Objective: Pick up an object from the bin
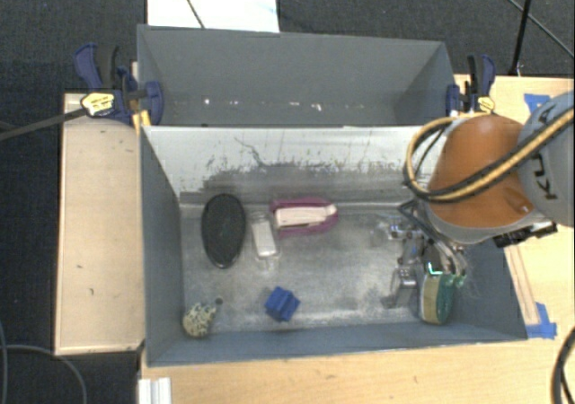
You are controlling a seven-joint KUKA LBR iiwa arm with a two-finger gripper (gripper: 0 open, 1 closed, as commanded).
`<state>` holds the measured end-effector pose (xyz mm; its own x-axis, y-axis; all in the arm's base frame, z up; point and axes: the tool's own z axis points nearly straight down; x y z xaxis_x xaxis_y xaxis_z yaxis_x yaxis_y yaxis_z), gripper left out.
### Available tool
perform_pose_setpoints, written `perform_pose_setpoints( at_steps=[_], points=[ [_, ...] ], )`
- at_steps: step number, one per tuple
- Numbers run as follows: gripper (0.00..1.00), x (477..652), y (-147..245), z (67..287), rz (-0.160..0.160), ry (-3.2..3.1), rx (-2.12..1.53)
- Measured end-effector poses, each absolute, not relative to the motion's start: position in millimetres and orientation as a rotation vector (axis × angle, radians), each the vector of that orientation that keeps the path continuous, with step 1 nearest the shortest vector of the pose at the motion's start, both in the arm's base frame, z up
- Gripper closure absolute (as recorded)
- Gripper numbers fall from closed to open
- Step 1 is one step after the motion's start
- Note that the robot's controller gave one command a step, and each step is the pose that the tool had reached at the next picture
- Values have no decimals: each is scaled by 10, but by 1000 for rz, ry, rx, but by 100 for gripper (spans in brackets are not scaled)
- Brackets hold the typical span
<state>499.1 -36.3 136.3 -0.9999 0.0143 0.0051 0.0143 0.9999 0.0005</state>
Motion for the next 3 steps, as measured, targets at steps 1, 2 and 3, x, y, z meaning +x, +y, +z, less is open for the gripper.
perform_pose_setpoints(
  at_steps=[1, 2, 3],
  points=[
    [0, 4830, -1045, 1117, 2, -3076, 626],
    [0, 4911, -1406, 712, -12, -3001, 928],
    [0, 5053, -1262, 755, -24, -2719, 1622]
  ],
)
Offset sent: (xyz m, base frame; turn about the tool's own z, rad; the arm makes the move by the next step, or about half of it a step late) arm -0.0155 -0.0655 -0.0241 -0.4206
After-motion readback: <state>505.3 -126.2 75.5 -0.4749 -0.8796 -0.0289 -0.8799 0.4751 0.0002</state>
